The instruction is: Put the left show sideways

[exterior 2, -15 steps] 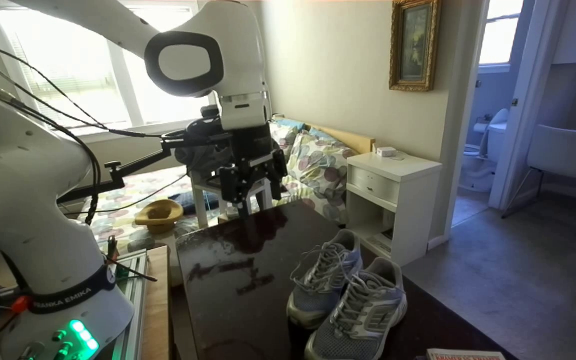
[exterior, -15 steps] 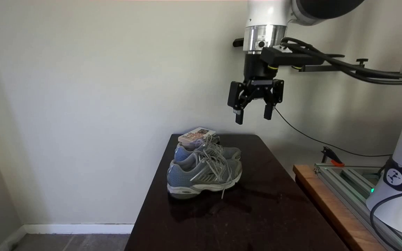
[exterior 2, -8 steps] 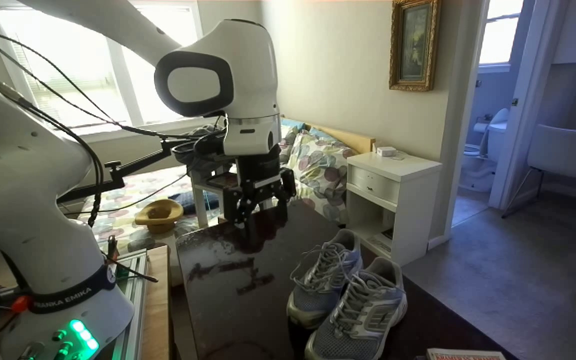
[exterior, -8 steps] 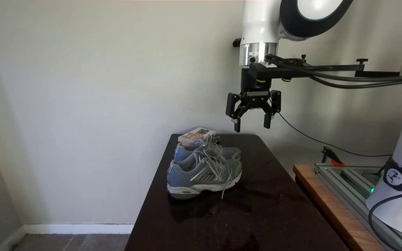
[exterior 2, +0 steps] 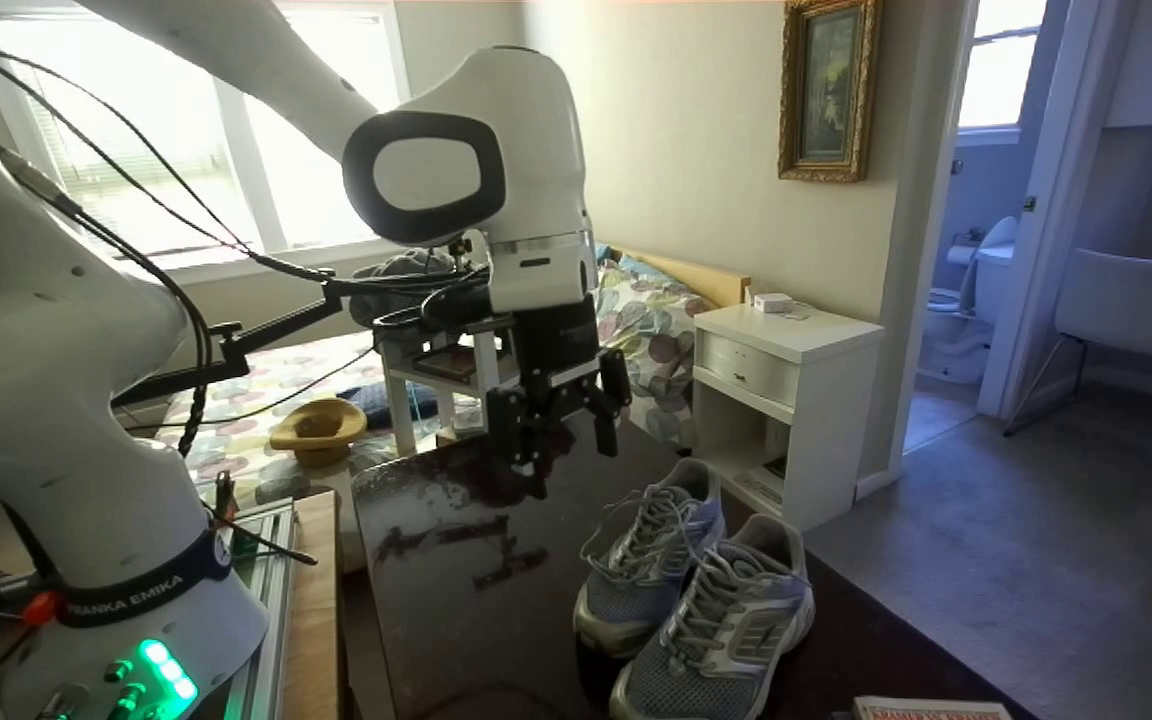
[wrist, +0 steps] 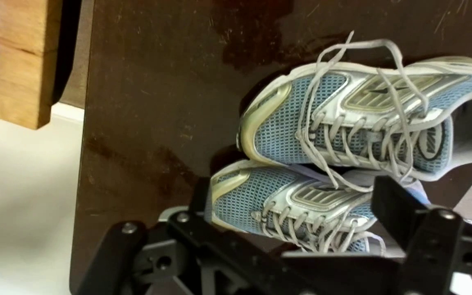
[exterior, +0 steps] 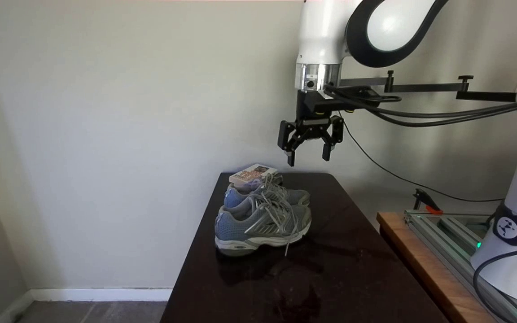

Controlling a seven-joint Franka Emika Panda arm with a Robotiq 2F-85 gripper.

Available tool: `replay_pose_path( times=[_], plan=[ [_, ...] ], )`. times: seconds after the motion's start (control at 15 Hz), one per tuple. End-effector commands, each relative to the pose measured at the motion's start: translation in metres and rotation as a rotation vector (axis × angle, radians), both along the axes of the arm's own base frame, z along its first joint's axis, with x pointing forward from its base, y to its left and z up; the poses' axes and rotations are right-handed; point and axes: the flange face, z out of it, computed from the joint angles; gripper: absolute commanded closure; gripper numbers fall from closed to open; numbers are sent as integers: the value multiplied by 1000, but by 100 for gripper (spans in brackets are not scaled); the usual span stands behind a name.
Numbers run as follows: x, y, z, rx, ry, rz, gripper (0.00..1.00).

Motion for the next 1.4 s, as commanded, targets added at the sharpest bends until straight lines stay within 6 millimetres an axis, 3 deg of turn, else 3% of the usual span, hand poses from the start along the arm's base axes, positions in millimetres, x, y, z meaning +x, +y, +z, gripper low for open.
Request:
replay_pose_path(
  times=[0.0,0.33,0.4,0.73,1.0,1.33],
  plan=[
    [28,-12,5,-70,-4,41,0],
    [60,-17,4,-41,-33,47,0],
    [43,-13,10,-54,-21,57,0],
    [45,-14,7,-51,-18,55,0],
    [55,-22,-3,10,18,-109,0],
    [72,-4,-8,-64,4,160,0]
  ],
)
